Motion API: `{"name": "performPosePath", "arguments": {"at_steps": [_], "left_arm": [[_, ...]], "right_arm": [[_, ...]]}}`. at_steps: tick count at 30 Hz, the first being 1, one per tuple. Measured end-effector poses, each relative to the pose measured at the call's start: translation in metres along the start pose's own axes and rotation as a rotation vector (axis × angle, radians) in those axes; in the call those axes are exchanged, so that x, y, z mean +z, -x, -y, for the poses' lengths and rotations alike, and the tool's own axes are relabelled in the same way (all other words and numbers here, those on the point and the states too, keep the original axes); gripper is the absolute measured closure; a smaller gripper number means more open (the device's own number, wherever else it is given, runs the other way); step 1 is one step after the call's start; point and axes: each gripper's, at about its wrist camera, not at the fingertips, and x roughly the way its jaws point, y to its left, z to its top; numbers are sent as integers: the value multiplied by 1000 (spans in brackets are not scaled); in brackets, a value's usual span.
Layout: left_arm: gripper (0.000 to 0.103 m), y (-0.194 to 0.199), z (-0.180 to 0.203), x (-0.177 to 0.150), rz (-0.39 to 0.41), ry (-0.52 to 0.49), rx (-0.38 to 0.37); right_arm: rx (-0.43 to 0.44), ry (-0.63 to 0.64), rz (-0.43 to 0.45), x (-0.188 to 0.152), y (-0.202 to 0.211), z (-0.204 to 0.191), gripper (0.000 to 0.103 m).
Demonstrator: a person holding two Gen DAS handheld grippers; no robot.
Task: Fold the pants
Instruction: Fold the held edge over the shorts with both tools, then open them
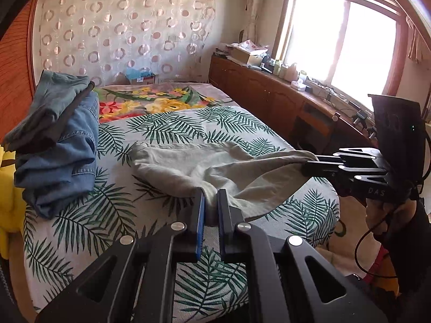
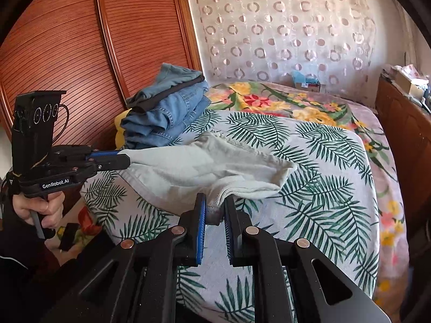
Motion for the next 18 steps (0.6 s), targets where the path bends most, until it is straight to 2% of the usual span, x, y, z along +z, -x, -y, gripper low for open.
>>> {"name": "performPosePath", "arguments": {"at_steps": [9,18], "left_arm": [[94,5,-1,1,11,-3,-1],[94,-42,-32,33,-25,18,48]], "right_arm": [[-9,13,6,-4,1,-3,90],[-45,-49,5,13,-44,23,90]]}}
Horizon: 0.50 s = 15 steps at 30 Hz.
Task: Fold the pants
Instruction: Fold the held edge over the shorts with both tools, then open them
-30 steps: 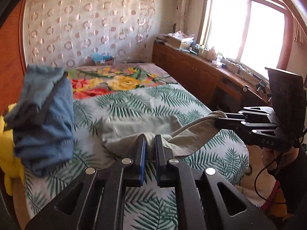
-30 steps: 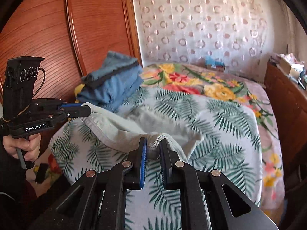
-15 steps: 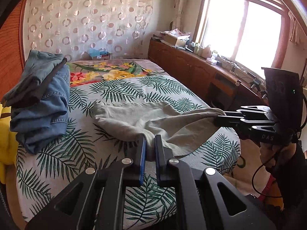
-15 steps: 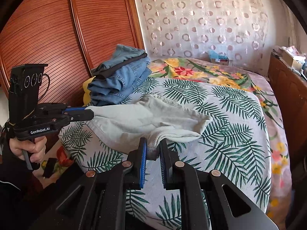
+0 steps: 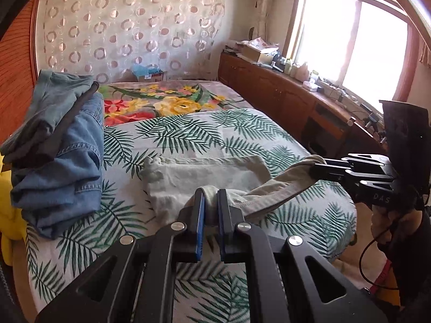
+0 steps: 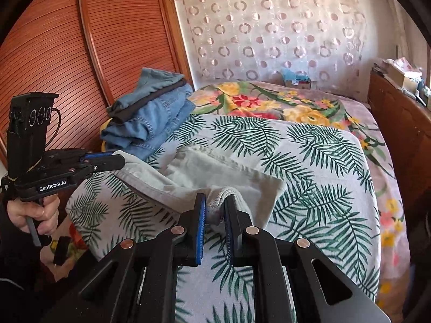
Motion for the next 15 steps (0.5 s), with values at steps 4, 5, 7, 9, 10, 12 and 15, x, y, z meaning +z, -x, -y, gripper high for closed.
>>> {"name": "performPosePath", "arguments": {"at_steps": [4,5,7,9,10,12,15], "left_arm": [[94,-21,-10,13,-20,18,12],[94,-27,-13,15,-25,22,12],[94,-36,-17,18,-35,31,17],[94,-45,-19,21,-44,31,27],[94,-50,-21,23,-51,31,35],[94,-58,-24,25,-63,37,43],[94,-68,-29,26,-77,46,54]], "right_arm": [[-23,-25,-11,11,-24,7,90],[-27,-35,-15,14,-30,9,90],[-35,-44,-19,19,-40,13,90],[-40,-51,-29,24,-50,16,90],[-41,-53,-36,25,-56,17,90],[-51,-58,-49,27,-67,18,90],[-57,-63,-67,30,-81,21,90]]}}
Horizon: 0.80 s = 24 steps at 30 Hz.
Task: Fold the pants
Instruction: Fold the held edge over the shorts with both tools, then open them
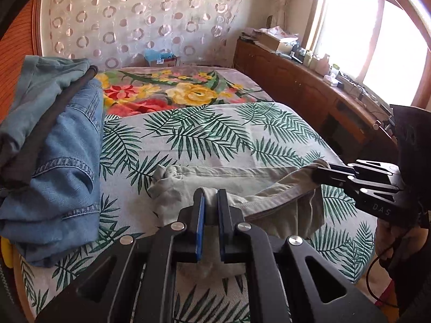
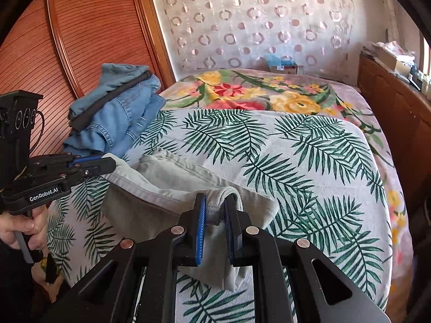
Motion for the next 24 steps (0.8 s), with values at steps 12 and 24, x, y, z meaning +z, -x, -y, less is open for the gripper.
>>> {"name": "performPosePath", "arguments": {"at_steps": [12,24], "left_arm": [[90,-9,-5,3,-7,23,23],[36,8,3,-15,21,-28,39]], "right_arm": [[-19,-30,-14,1,-25,8,87],[-52,20,40,-17,7,8,72]]}}
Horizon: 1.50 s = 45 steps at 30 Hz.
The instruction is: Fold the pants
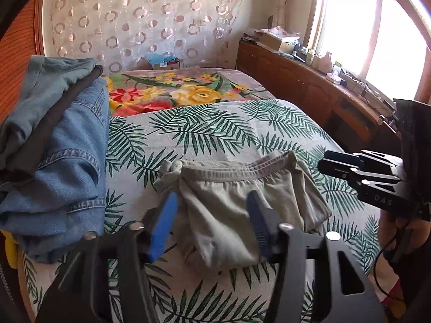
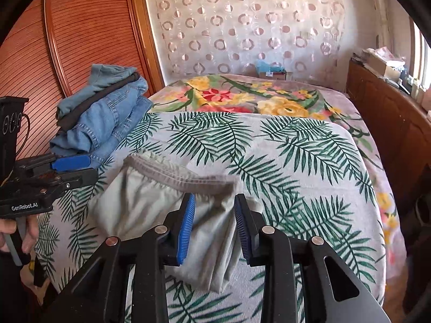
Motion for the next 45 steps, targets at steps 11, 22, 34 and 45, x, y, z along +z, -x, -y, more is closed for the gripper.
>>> {"name": "performPosePath", "arguments": {"at_steps": [11,22,34,45], "left_arm": [[34,-20,-5,-43,-90,-6,48],[34,-36,-8,-51,-130,-14,74],[34,-38,-10,-55,-106,-11,61],[34,-37,-10,-56,-100,-3,57]], "right_arm": [[40,41,-75,-58,21,-6,72],[23,87,-104,-63,16,-14,85],[-34,96,-78,-61,15,-2,103],[-2,83,-64,-59,18,-9,82]]}}
